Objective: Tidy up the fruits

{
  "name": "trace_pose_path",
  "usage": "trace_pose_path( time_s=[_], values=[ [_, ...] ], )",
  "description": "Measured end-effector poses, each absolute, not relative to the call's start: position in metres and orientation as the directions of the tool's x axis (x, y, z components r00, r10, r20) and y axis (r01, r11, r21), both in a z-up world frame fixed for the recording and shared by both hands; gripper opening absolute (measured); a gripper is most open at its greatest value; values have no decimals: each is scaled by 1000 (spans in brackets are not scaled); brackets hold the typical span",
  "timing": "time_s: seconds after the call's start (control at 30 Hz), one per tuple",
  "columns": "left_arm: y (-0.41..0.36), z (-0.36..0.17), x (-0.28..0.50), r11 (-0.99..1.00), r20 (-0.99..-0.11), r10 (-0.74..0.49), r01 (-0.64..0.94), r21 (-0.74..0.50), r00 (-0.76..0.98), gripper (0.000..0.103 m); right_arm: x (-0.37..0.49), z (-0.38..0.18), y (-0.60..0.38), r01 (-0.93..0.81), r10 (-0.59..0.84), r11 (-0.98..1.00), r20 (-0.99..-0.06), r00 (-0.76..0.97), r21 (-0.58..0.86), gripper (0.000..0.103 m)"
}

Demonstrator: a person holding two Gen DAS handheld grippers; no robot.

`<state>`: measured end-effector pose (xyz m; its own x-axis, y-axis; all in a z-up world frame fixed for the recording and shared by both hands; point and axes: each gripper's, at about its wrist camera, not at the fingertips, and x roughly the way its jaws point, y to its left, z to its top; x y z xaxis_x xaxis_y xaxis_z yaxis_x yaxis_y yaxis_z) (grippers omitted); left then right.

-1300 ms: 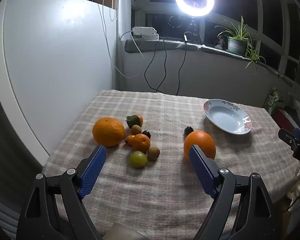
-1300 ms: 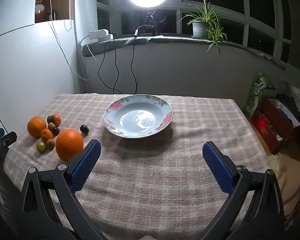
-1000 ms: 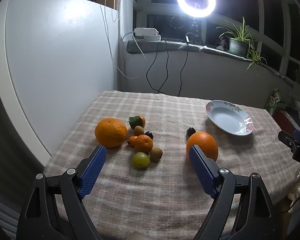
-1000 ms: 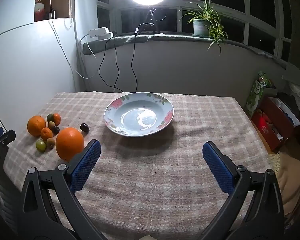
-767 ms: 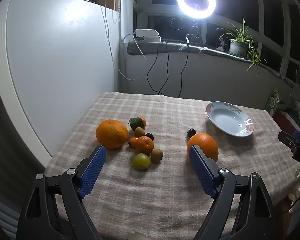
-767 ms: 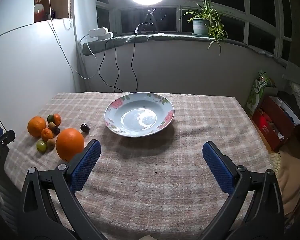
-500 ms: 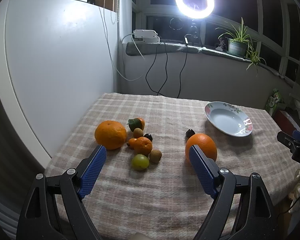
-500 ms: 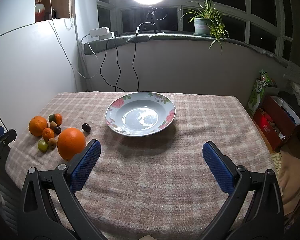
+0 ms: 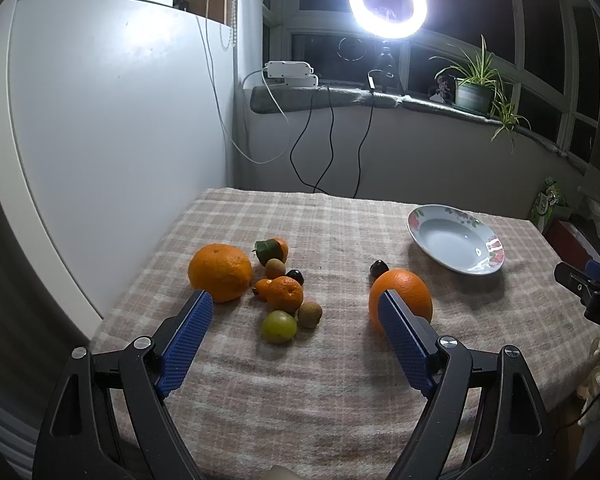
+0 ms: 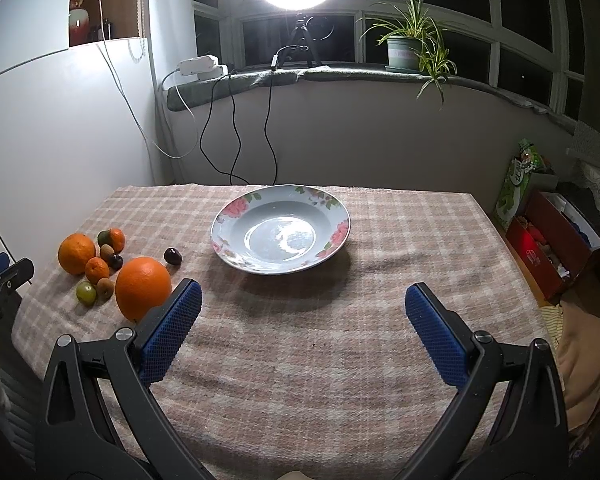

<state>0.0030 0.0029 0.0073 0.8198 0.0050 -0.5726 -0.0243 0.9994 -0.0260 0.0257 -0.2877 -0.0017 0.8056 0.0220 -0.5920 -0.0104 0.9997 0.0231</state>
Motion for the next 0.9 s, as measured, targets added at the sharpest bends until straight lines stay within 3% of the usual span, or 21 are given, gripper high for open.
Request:
trace_pose_path(
  time_s=[0.9],
  values=[
    [1, 7, 1, 999, -568, 4, -23, -27, 823, 85, 24, 1, -287, -16, 27, 1000, -595, 803, 24, 103]
  ],
)
